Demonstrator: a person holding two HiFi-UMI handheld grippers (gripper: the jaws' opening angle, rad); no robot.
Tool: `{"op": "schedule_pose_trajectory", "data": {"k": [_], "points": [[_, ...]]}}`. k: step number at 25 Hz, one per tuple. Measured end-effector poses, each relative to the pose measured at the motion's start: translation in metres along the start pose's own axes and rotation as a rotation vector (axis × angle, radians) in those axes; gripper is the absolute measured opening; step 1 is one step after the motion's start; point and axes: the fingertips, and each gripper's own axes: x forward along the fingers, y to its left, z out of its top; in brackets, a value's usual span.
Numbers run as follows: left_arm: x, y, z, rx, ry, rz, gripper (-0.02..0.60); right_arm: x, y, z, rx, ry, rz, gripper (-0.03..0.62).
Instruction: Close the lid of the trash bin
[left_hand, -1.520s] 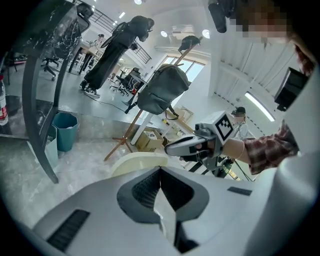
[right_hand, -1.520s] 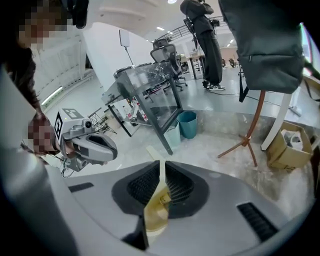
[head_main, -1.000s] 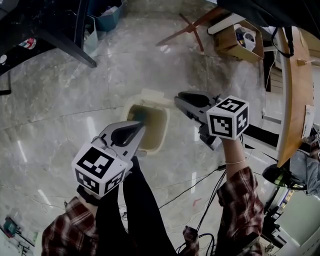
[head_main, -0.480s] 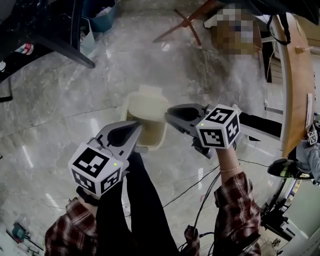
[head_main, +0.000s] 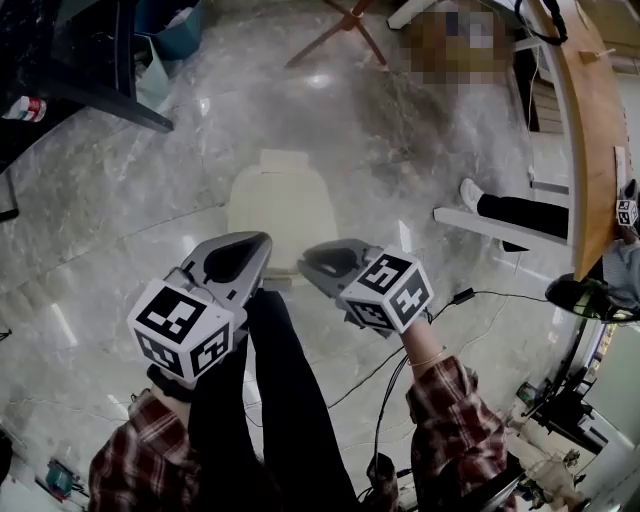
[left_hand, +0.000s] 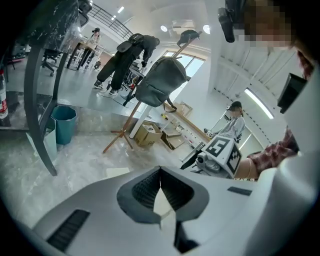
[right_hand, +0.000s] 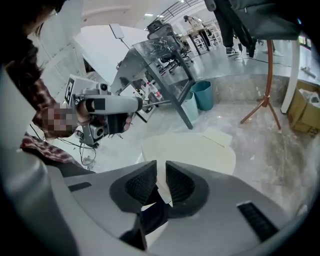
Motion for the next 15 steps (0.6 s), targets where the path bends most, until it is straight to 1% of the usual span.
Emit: {"op": "schedule_pose_trajectory", "data": {"k": [7, 11, 15], "points": [[0.016, 0.001, -0.039, 0.019, 0.053, -0.023, 0.012, 0.033, 0.004, -0.049, -0.007, 0.065, -0.015, 0.06], [0.019, 0.012, -0.058, 0.001, 0.075, -0.018, 0.012, 0.053, -0.003, -0.072, -0.002, 0.093, -0.05, 0.032], [0.015, 0.022, -0.07, -0.007, 0.088, -0.006, 0.012, 0.073, -0.008, -0.092, -0.001, 0.115, -0.094, 0.023]]}}
